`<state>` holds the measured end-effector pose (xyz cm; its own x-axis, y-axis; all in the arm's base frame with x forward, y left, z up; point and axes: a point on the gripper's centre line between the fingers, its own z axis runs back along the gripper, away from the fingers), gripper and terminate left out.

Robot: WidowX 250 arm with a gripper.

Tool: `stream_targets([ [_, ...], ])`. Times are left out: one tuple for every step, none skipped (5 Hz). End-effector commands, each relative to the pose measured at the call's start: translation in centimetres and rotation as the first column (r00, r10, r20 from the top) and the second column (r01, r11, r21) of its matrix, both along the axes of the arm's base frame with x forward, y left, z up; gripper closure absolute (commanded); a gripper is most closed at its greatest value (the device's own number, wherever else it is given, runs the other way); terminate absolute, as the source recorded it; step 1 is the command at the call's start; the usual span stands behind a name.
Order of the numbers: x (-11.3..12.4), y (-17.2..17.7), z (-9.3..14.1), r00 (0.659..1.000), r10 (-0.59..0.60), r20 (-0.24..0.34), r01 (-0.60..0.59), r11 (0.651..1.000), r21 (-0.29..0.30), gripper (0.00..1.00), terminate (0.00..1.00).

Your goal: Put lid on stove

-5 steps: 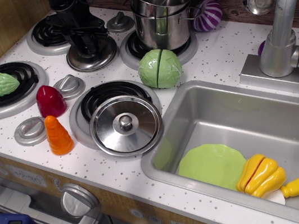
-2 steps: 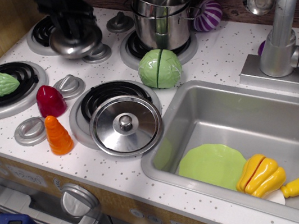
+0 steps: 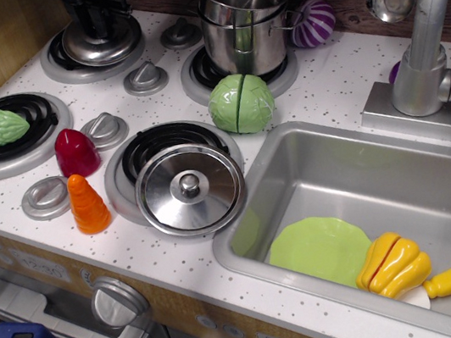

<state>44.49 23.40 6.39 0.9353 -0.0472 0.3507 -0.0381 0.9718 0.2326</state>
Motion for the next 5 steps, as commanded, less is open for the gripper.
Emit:
stream_targets([
  [0.5,3.3,2.9,0.996,-0.023,0.090,0.014,0.995,0.098,1.00,0.00],
  [0.5,4.6,2.6,0.993,-0.034,0.115,0.017,0.989,0.145,1.00,0.00],
  [0.8,5.5,1.8,0.987,-0.058,0.152,0.028,0.981,0.194,1.00,0.00],
  [1.1,6.1,1.4,0.981,-0.089,0.174,0.057,0.982,0.181,0.00,0.00],
  [1.1,6.1,1.4,0.981,-0.089,0.174,0.057,0.982,0.181,0.00,1.00],
])
